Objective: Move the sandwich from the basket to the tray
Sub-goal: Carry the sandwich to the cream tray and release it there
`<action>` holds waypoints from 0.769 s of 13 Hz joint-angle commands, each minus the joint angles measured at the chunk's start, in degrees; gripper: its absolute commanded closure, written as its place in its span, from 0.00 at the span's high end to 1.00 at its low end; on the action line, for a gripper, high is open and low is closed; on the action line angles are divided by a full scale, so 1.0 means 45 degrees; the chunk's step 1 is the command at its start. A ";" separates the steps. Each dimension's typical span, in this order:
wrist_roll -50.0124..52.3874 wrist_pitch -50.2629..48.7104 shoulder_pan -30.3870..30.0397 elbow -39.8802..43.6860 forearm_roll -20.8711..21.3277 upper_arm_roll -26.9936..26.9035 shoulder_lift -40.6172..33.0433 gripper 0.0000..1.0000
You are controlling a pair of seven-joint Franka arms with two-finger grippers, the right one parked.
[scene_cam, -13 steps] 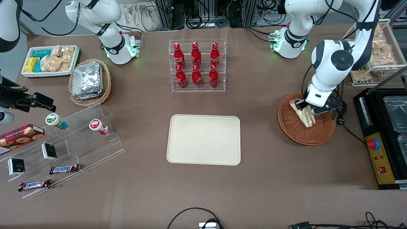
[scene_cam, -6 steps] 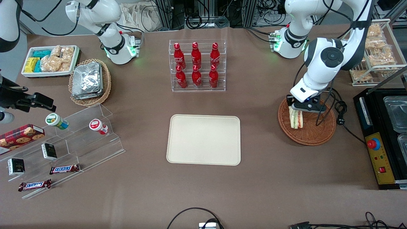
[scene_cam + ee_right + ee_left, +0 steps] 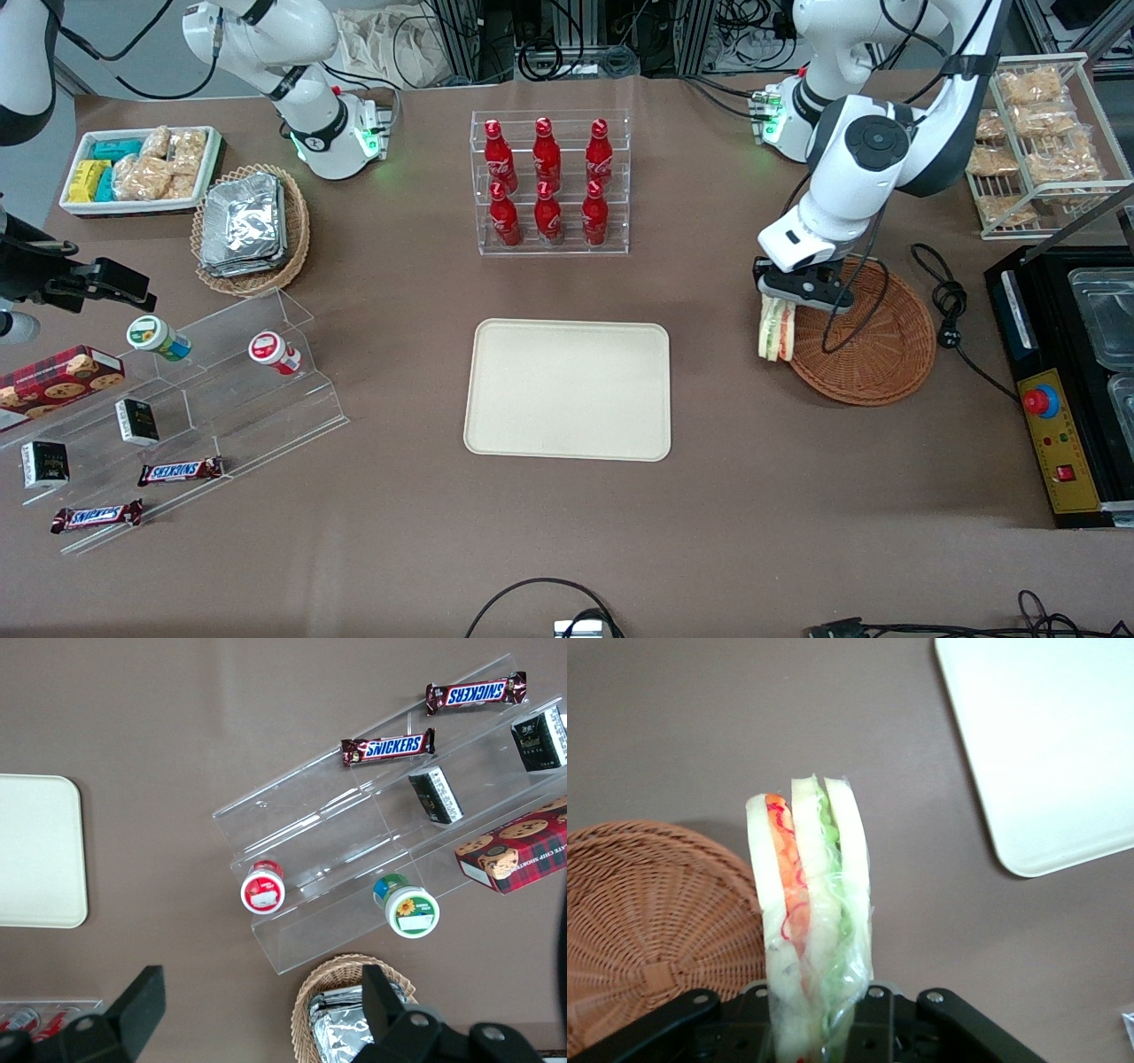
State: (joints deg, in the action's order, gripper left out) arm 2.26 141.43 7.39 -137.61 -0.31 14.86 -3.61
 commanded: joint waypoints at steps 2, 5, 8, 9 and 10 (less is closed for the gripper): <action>0.1273 -0.0236 0.1030 0.1844 -0.0185 -0.0099 0.1676 0.19; 0.2465 -0.0393 0.1773 0.3193 0.0049 -0.0100 0.2849 0.19; 0.2817 -0.0412 0.2144 0.4092 0.0049 -0.0100 0.3708 0.19; 0.3167 -0.0412 0.2281 0.4405 0.0107 -0.0100 0.4040 0.19; 0.3383 -0.0432 0.2398 0.4737 0.0108 -0.0119 0.4353 0.19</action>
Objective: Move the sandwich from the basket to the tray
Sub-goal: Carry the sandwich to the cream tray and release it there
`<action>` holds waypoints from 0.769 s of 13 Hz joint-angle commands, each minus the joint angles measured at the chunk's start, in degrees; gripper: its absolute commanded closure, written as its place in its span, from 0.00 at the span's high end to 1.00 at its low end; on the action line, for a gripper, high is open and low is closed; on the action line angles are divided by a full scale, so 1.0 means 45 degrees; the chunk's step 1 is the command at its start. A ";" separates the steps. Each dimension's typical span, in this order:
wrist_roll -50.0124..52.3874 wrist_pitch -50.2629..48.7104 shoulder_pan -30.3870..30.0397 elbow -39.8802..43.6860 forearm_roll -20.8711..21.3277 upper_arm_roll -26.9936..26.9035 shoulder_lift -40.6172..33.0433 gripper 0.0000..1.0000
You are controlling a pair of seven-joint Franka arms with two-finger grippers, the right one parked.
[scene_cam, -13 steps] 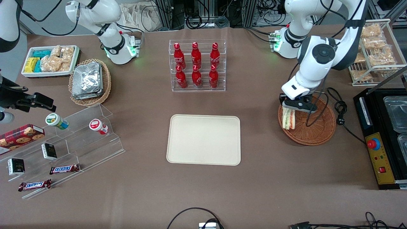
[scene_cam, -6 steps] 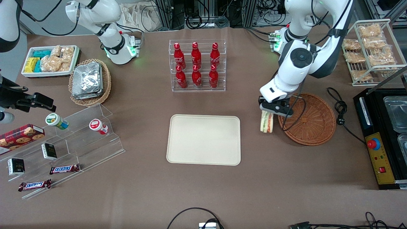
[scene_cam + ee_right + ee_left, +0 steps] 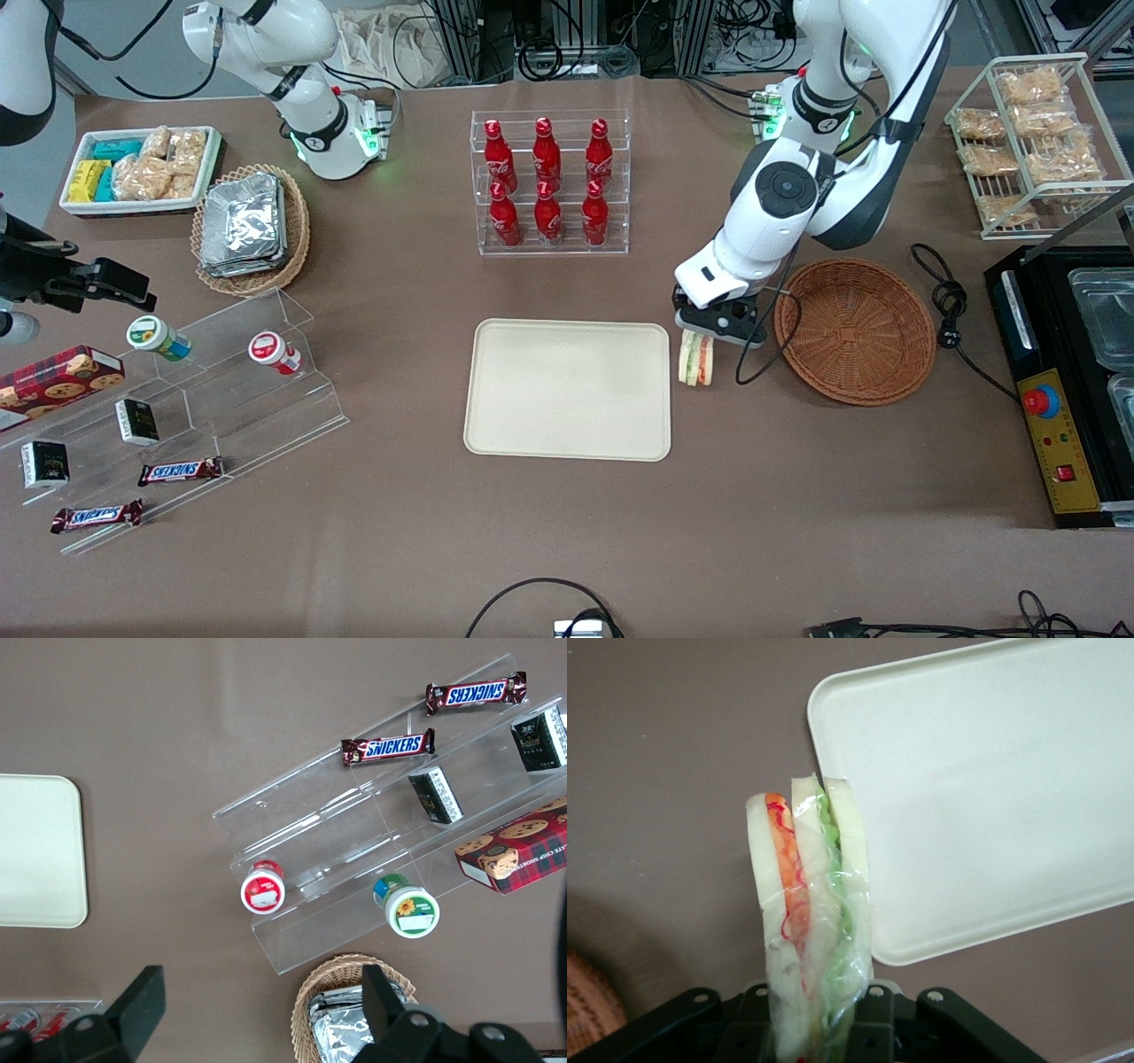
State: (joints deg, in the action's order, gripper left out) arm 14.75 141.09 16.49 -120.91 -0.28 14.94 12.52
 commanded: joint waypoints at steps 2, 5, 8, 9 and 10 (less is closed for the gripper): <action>0.1172 -0.0628 0.0573 0.1671 0.0430 -0.0135 0.1337 0.18; 0.2111 -0.0689 0.0826 0.2453 0.1096 -0.0116 0.2157 0.19; 0.2776 -0.0689 0.1158 0.3293 0.1545 -0.0135 0.3055 0.19; 0.3009 -0.0689 0.1257 0.3566 0.1701 -0.0135 0.3368 0.19; 0.3263 -0.0689 0.1354 0.3762 0.2012 -0.0135 0.3642 0.19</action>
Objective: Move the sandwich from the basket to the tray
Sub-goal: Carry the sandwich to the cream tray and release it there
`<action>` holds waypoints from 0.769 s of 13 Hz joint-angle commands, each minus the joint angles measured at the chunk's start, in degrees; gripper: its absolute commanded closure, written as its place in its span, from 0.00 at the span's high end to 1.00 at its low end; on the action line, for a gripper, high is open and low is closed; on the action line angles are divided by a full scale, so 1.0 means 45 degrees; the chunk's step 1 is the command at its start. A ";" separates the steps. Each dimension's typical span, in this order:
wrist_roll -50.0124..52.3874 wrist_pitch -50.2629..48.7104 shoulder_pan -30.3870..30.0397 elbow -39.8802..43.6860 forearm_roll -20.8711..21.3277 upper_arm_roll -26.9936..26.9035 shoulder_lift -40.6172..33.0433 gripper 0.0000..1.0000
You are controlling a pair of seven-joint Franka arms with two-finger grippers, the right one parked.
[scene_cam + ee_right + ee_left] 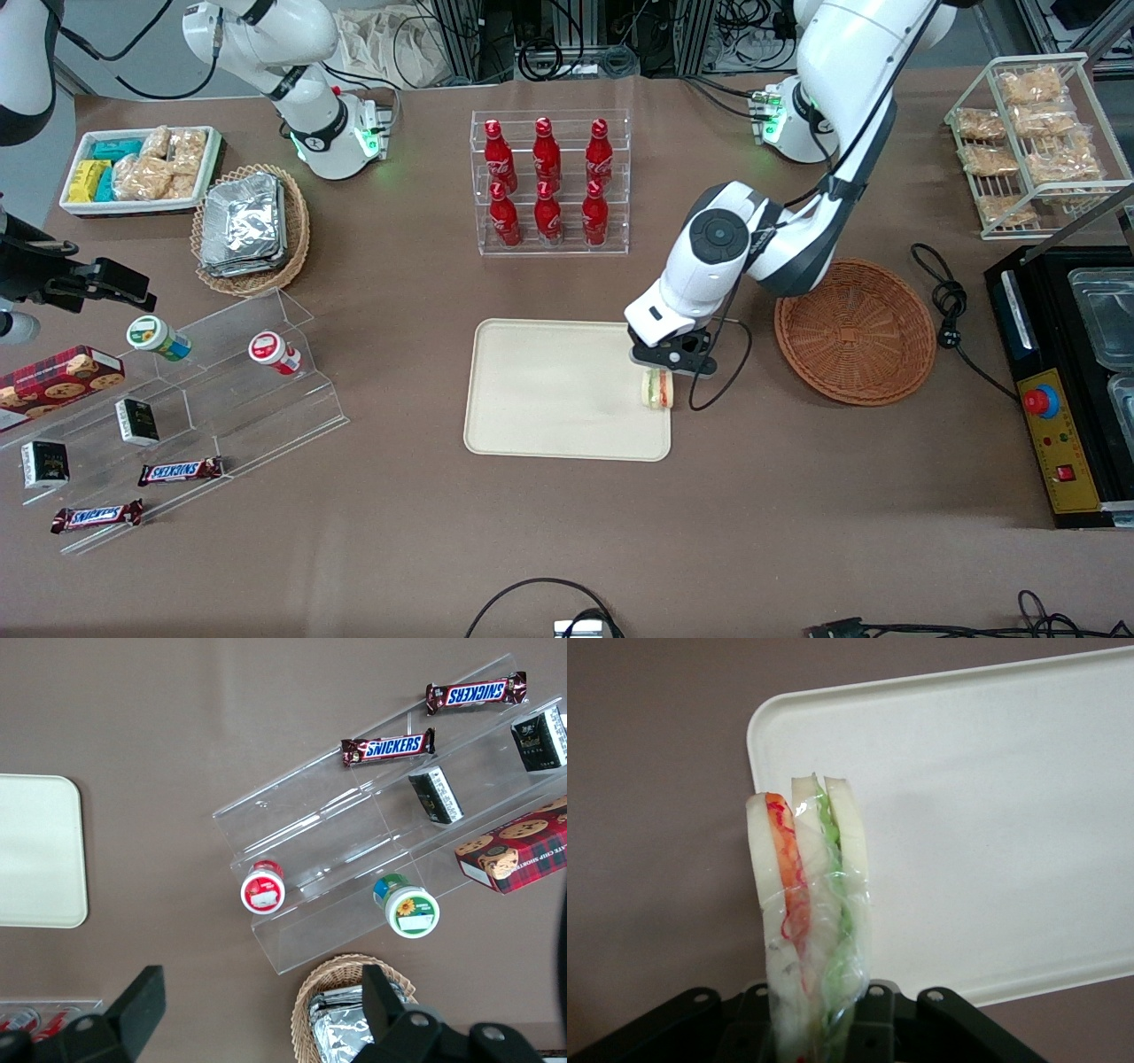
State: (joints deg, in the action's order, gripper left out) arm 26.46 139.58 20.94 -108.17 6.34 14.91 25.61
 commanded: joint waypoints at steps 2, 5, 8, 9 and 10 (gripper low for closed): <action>0.1169 -0.0354 0.0559 0.1475 0.1011 -0.0129 0.1375 0.19; 0.1678 -0.0354 0.0814 0.2316 0.1480 -0.0129 0.2314 0.19; 0.1640 -0.0334 0.0834 0.2318 0.1676 -0.0129 0.2569 0.19; 0.1660 -0.0315 0.0834 0.2318 0.1909 -0.0129 0.2705 0.19; 0.1660 -0.0315 0.0834 0.2318 0.1969 -0.0129 0.2823 0.19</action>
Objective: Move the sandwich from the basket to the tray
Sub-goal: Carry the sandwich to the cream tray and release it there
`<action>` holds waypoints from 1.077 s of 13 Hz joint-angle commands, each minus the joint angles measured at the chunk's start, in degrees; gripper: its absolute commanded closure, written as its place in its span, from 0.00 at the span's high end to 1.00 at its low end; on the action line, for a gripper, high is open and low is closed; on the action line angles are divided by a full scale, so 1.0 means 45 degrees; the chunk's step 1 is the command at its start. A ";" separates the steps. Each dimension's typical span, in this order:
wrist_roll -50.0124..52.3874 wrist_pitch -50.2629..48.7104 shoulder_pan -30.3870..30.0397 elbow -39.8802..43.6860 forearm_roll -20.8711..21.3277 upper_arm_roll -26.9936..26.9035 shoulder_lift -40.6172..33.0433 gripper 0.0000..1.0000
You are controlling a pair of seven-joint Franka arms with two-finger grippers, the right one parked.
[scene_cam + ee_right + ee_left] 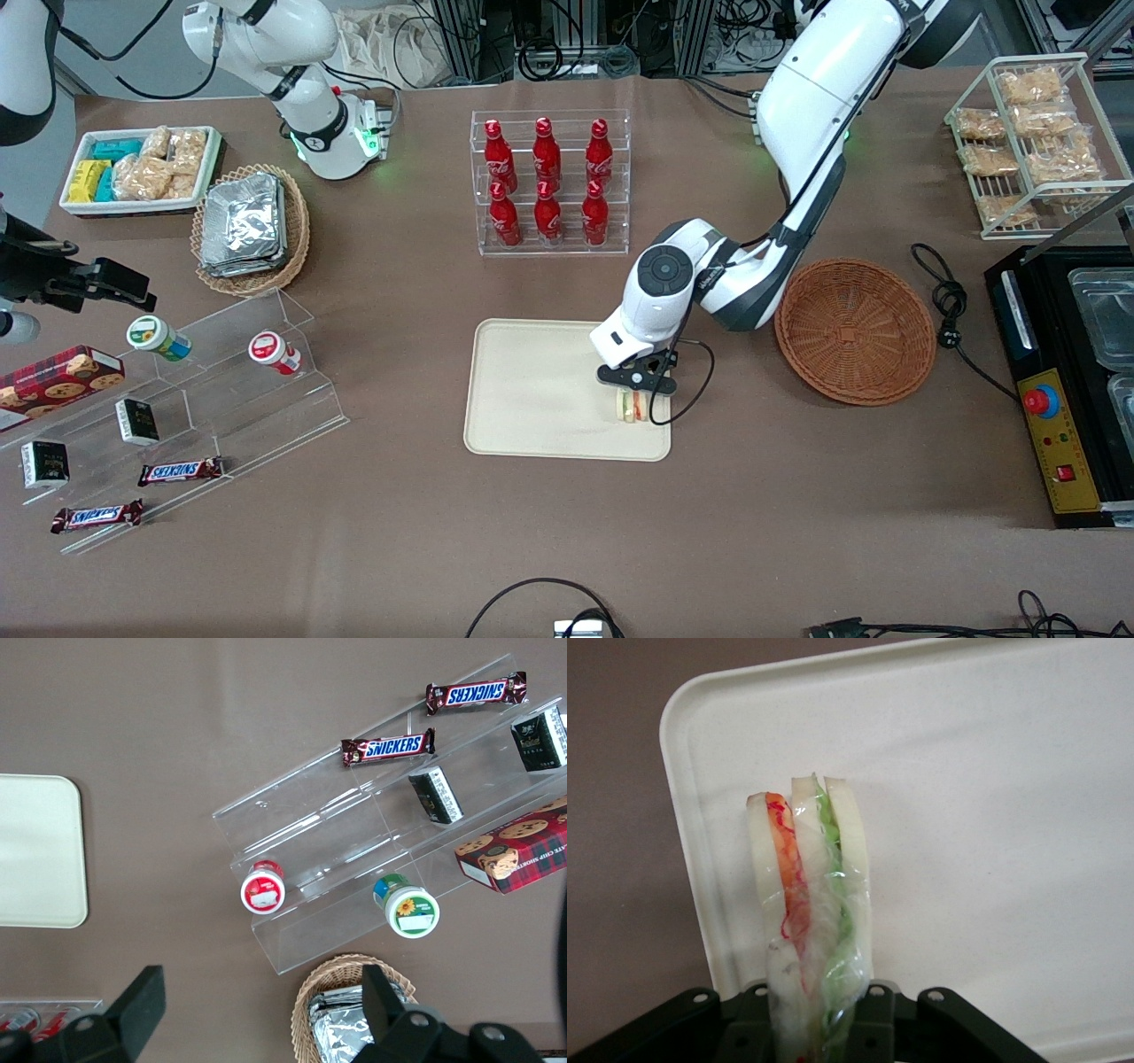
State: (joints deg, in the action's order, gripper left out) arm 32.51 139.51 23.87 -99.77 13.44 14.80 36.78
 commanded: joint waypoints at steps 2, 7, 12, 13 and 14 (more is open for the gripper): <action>0.0315 -0.0280 0.0184 0.0453 0.0392 -0.0106 0.0402 0.23; 0.0354 -0.0300 0.0379 0.0532 0.0411 -0.0145 0.0519 0.85; 0.0862 -0.0455 0.0301 0.0746 0.0411 -0.0184 0.0266 1.00; 0.0882 -0.0746 0.0263 0.0862 0.0392 -0.0184 0.0110 1.00; 0.0882 -0.1175 0.0243 0.1057 0.0392 -0.0184 -0.0027 1.00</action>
State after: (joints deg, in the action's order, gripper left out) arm 34.93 138.16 24.45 -97.17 14.12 14.47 37.89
